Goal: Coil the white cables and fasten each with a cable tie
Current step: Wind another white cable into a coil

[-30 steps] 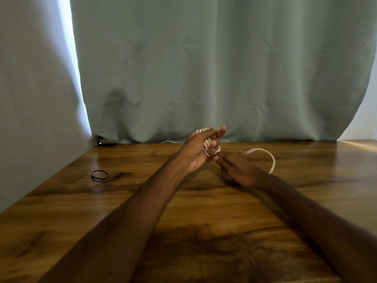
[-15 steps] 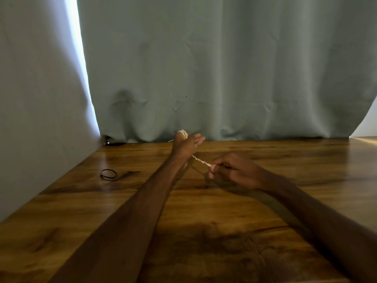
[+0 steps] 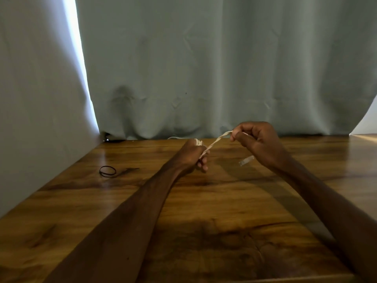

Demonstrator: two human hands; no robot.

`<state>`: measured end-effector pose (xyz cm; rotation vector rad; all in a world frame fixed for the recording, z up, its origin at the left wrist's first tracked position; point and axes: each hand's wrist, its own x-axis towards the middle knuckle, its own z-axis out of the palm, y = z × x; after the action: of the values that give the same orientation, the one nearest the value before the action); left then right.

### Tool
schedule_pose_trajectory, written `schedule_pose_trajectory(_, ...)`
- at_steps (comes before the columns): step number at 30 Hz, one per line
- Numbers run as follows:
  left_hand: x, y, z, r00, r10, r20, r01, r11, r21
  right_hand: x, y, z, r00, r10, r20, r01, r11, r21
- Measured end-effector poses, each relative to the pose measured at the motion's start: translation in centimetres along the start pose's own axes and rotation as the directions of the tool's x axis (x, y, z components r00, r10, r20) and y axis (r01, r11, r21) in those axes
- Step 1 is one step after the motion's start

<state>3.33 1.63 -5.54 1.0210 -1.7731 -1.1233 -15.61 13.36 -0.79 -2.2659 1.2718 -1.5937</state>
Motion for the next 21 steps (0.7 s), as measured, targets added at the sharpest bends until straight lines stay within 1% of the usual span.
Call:
schedule_pose_trajectory(1,0.0,0.1,0.2,0.998,-0.007,0.068,0.006,1.000,0.006,0.1,0.4,-0.1,0.999,-0.003,-0.046,0.001,0.999,-0.052)
schedule_pose_trajectory(3,-0.2,0.5,0.5,0.968,-0.020,0.250,0.037,0.997,-0.063,0.3,1.2,-0.4,0.991,-0.022,-0.132,0.004,0.991,-0.136)
schedule_pose_trajectory(4,-0.4,1.0,0.8,0.933,-0.016,0.358,0.061,0.992,-0.113,0.4,1.6,-0.6,0.986,-0.032,-0.166,0.004,0.986,-0.167)
schedule_pose_trajectory(6,-1.1,2.4,1.2,0.837,0.002,0.546,0.113,0.978,-0.177,0.6,2.1,-1.0,0.973,-0.062,-0.223,0.007,0.970,-0.242)
schedule_pose_trajectory(7,-1.4,3.1,1.5,0.794,0.017,0.608,0.131,0.972,-0.198,0.6,2.5,-1.2,0.967,-0.071,-0.245,0.000,0.960,-0.281)
schedule_pose_trajectory(9,-1.9,4.6,2.1,0.731,0.082,0.677,0.137,0.955,-0.263,0.8,3.6,-1.7,0.961,-0.060,-0.268,-0.034,0.943,-0.332)
schedule_pose_trajectory(10,-2.2,5.2,2.4,0.714,0.126,0.689,0.128,0.943,-0.306,0.8,4.1,-1.9,0.963,-0.042,-0.265,-0.054,0.937,-0.346)
schedule_pose_trajectory(12,-2.4,5.6,2.8,0.725,0.184,0.663,0.122,0.914,-0.388,0.5,5.0,-1.9,0.979,0.026,-0.201,-0.097,0.930,-0.354)
schedule_pose_trajectory(14,-2.4,5.4,2.9,0.759,0.184,0.625,0.129,0.898,-0.421,-0.1,5.0,-1.2,0.993,0.111,-0.040,-0.117,0.922,-0.368)
schedule_pose_trajectory(16,-2.6,5.1,2.7,0.784,0.175,0.596,0.115,0.902,-0.416,-0.8,5.5,0.1,0.974,0.196,0.115,-0.143,0.922,-0.360)
schedule_pose_trajectory(18,-2.8,4.9,2.5,0.789,0.187,0.586,0.104,0.898,-0.428,-1.0,6.0,1.2,0.945,0.261,0.199,-0.174,0.912,-0.372)
schedule_pose_trajectory(19,-2.6,4.9,2.5,0.796,0.197,0.573,0.107,0.885,-0.453,-0.9,6.2,1.7,0.936,0.268,0.229,-0.160,0.902,-0.401)
schedule_pose_trajectory(21,-2.6,5.4,2.7,0.826,0.223,0.517,0.121,0.827,-0.550,-1.0,6.1,2.6,0.926,0.272,0.261,-0.116,0.864,-0.491)
